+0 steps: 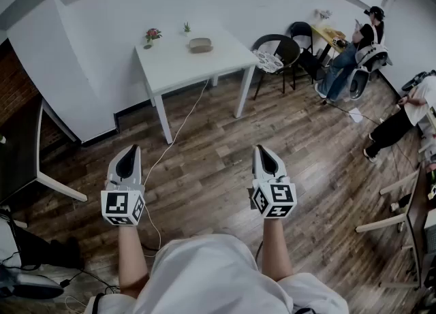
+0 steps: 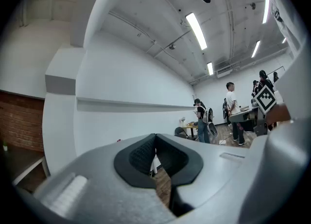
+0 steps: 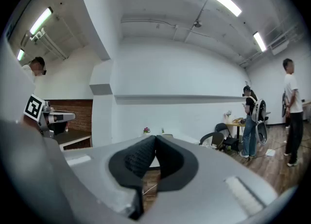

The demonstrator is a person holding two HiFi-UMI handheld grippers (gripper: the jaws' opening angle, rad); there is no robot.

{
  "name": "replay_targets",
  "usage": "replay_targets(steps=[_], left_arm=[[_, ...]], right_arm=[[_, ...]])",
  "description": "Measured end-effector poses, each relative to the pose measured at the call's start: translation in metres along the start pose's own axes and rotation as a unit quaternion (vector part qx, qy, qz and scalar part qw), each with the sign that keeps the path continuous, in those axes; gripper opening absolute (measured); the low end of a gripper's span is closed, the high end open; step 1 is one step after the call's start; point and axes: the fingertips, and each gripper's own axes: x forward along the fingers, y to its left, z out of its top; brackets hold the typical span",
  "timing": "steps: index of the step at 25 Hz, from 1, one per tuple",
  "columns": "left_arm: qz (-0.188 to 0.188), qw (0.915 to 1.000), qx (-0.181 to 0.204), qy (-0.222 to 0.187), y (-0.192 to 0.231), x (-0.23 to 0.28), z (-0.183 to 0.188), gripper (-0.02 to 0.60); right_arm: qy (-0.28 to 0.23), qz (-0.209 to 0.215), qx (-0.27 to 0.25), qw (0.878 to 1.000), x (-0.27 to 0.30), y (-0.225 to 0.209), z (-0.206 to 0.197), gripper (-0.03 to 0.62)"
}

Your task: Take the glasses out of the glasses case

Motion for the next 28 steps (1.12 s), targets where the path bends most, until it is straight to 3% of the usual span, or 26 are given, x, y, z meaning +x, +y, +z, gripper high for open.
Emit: replay_targets(steps=[28], left_arm=[[-0.009,0.9999,0.005,0.01,-0.015,-0.001,-0.005,0.012]], right_arm=[[0.0,0.009,-0.005,1.0,-0.012,-0.003,-0.007,0.003]])
